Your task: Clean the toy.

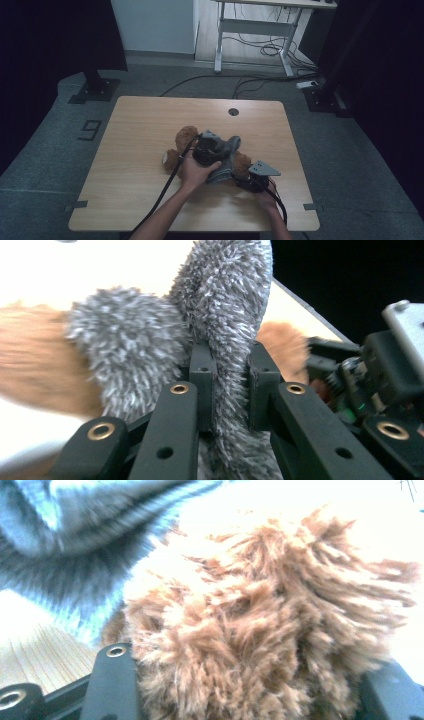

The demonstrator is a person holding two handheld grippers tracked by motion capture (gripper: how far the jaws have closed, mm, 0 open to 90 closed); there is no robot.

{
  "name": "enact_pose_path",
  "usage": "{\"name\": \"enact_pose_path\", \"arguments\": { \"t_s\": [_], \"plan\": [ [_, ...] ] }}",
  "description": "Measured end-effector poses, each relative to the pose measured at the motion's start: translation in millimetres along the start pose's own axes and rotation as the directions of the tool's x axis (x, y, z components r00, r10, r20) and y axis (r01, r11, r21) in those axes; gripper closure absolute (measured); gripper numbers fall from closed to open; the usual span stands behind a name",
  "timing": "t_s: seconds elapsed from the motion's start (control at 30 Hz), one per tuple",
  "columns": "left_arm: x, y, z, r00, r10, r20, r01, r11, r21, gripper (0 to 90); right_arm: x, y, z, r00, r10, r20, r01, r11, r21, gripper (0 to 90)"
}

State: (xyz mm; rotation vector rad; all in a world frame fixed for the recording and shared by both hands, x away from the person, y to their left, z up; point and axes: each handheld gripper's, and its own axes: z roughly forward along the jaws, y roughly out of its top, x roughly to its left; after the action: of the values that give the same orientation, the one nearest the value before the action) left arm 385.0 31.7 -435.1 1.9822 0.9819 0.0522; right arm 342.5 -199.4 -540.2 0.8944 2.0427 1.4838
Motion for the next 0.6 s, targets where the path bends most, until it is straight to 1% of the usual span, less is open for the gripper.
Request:
{"name": "enact_pose_path", "arguments": {
  "t_s": [0.03, 0.1, 0.13, 0.17, 0.27, 0.33, 0.43, 0.5, 0.6],
  "plan": [
    [4.1, -1.5, -8.2, 1.0000, 0.000, -0.006, 0.000, 0.9999, -0.011, 77.7, 0.0, 0.2, 0.4, 1.0000, 0.002, 0.000, -0.002, 1.000, -0.002, 41.9],
    [7.7, -2.9, -20.4, 0.9993, 0.015, -0.033, -0.016, 0.9995, -0.026, 77.7, 0.7, 0.6, 1.0, 1.0000, 0.003, 0.004, -0.003, 1.000, -0.001, 41.9],
    [10.7, -3.8, -28.7, 0.9980, 0.026, -0.058, -0.028, 0.9989, -0.037, 77.7, 0.6, 0.5, 1.0, 1.0000, 0.004, 0.004, -0.004, 1.000, -0.001, 41.8],
    [13.2, -4.6, -33.1, 0.9969, 0.029, -0.073, -0.032, 0.9987, -0.040, 77.5, 0.2, 0.1, 0.7, 1.0000, 0.006, 0.003, -0.006, 1.000, -0.002, 41.8],
    [26.5, -8.7, -46.0, 0.9942, 0.011, -0.107, -0.015, 0.9991, -0.039, 77.1, 0.0, -0.7, 0.6, 1.0000, 0.007, 0.000, -0.007, 1.000, -0.006, 41.9],
    [36.3, -11.9, -53.5, 0.9908, -0.004, -0.135, -0.002, 0.9992, -0.039, 77.2, 0.3, -0.7, 0.6, 1.0000, 0.007, 0.000, -0.007, 1.000, -0.006, 41.8],
    [53.0, -19.0, -62.5, 0.9870, -0.039, -0.156, 0.033, 0.9986, -0.041, 77.2, 0.7, -1.0, 0.6, 1.0000, 0.006, 0.000, -0.006, 1.000, -0.010, 41.8],
    [63.6, -24.4, -69.2, 0.9823, -0.053, -0.180, 0.046, 0.9980, -0.043, 77.3, 0.7, -1.2, 0.7, 1.0000, 0.006, -0.002, -0.006, 1.000, -0.011, 41.8],
    [74.7, -30.3, -75.1, 0.9768, -0.073, -0.202, 0.066, 0.9971, -0.038, 77.2, 0.3, -2.0, 1.0, 1.0000, 0.008, -0.004, -0.008, 1.000, -0.018, 41.8]
  ]
}}
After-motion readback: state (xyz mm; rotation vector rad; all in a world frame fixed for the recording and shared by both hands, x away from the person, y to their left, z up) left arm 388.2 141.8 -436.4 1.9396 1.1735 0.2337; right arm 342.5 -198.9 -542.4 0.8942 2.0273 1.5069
